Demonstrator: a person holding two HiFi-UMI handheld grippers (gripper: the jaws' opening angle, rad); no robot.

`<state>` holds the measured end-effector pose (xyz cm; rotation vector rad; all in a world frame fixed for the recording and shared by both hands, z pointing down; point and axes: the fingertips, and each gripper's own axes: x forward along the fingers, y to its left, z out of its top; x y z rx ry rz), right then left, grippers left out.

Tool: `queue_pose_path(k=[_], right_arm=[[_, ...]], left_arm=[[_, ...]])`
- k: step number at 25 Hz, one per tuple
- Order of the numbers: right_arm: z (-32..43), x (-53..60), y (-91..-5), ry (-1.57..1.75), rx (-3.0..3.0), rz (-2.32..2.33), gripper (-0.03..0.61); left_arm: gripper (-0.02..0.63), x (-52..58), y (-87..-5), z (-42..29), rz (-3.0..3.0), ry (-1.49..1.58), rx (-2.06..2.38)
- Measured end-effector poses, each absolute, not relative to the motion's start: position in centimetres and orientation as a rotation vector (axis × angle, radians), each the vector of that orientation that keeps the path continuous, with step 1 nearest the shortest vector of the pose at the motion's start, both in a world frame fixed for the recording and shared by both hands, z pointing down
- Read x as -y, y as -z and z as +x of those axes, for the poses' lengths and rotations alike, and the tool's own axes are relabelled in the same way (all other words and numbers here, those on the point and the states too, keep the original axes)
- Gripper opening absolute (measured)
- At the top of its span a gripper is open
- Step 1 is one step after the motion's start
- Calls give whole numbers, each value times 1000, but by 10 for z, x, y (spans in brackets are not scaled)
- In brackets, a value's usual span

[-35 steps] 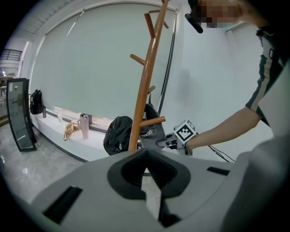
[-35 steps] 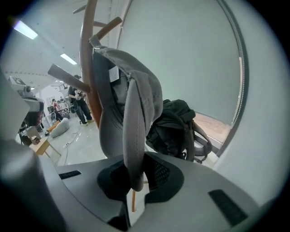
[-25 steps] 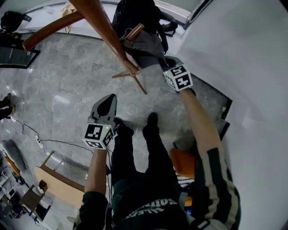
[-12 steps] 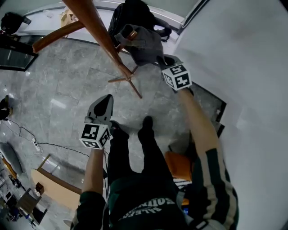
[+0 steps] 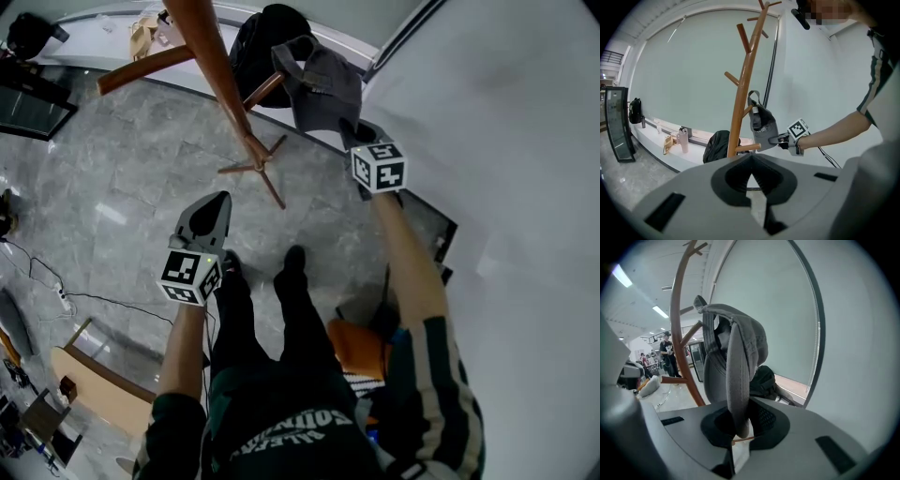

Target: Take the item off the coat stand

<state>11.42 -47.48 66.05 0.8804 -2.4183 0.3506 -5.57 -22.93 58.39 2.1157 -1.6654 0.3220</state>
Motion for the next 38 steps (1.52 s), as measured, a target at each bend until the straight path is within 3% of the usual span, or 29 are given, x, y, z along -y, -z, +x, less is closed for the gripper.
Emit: queue_pose_path(k=[20,38], right_arm=[[189,390,-588,-684,2416,1347,18],[128,267,-463,-685,2566,1445,18]], left_arm=[[0,230,-522,-58,2299,-299,1581],[0,209,-430,-89,2476,-256,1530]])
